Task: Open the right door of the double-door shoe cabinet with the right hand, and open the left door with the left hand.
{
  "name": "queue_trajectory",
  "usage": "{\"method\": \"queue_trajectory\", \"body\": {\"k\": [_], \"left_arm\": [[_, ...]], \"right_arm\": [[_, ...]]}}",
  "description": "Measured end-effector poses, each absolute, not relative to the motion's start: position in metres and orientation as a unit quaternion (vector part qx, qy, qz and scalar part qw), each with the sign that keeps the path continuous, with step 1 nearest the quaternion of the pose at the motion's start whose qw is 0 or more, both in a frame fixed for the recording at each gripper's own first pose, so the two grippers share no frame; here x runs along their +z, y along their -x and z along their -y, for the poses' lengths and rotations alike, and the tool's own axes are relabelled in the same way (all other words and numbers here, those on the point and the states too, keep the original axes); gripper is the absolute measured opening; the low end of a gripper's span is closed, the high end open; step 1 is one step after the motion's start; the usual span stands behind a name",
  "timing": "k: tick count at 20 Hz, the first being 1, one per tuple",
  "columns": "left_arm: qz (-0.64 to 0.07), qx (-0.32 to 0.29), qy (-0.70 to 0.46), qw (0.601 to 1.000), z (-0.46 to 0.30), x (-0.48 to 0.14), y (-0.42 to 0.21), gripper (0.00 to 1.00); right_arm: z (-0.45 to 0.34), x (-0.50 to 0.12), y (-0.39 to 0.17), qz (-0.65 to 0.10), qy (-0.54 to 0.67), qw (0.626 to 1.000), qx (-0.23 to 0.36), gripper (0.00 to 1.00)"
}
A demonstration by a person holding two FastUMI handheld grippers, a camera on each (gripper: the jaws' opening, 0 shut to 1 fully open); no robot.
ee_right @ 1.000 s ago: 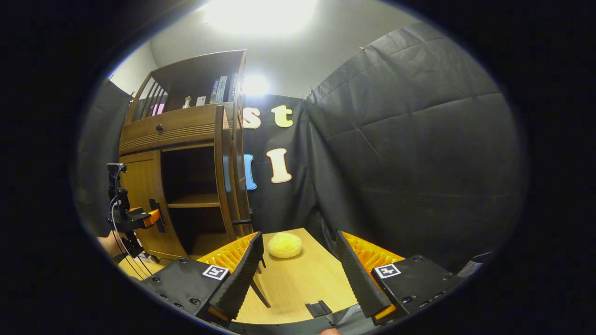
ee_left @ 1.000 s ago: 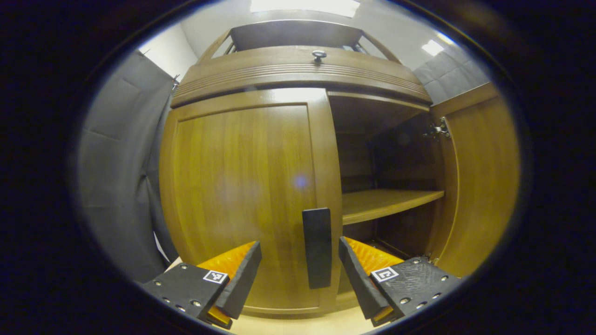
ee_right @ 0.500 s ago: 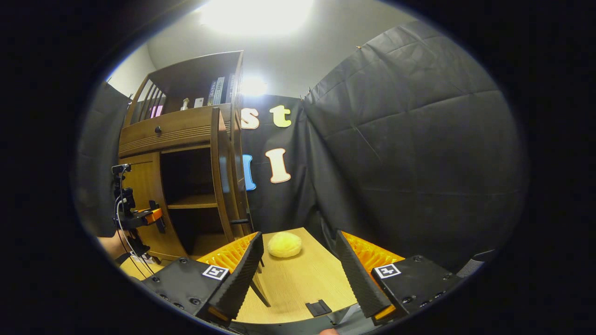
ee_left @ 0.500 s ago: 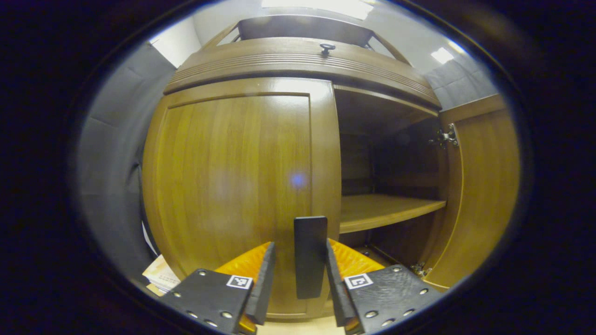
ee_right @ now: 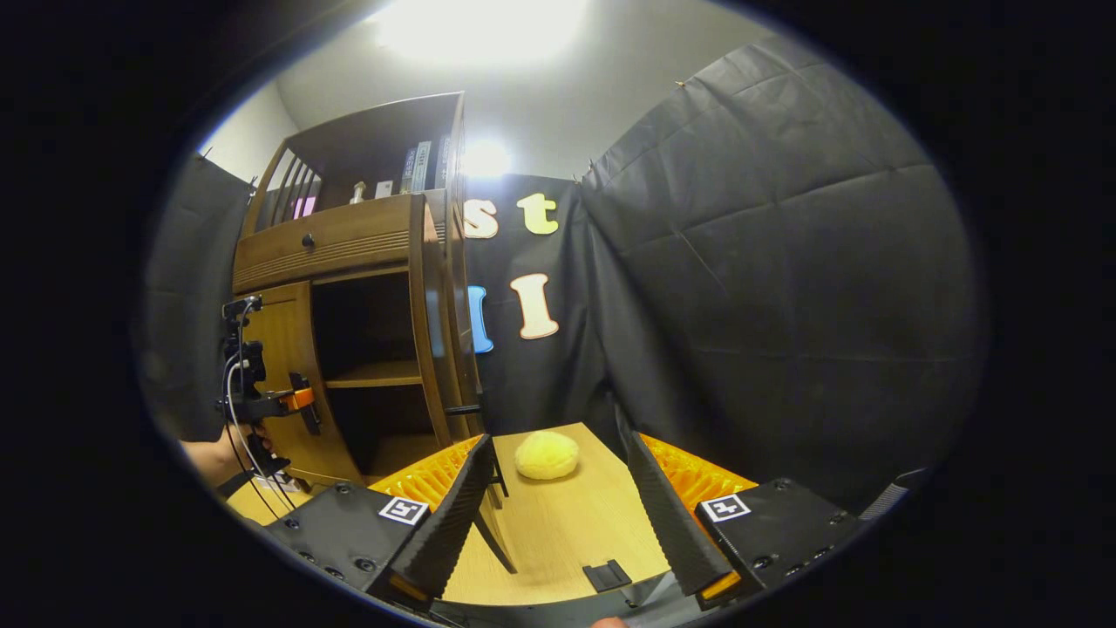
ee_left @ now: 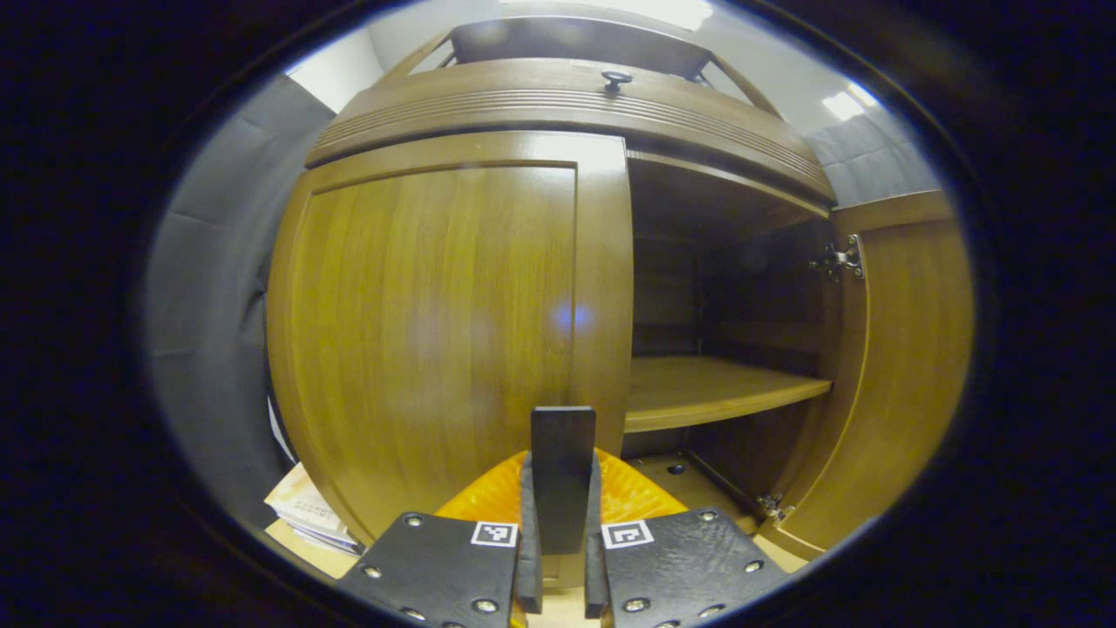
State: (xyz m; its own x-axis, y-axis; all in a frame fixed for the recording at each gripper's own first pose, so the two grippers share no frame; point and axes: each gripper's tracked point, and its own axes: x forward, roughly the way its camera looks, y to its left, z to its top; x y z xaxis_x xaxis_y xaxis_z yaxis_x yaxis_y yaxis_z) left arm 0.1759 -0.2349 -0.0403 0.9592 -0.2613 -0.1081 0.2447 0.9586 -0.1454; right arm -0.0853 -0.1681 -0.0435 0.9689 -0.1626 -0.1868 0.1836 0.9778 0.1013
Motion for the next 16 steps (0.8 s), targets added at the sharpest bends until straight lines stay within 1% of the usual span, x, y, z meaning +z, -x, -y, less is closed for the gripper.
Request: {"method": "queue_trajectory", "body": {"k": [6, 16], "left_arm": [[-0.061, -0.129, 0.063, 0.988, 0.223, -0.039, -0.152, 0.22], [-0.067, -0.131, 0.071, 0.987, 0.191, -0.036, -0.104, 0.22]], "right_arm": [[0.161, -0.045, 0.082, -0.090, -0.056, 0.992, -0.070, 0.98], [0.122, -0.040, 0.067, -0.083, -0.056, 0.995, -0.023, 0.98]]}}
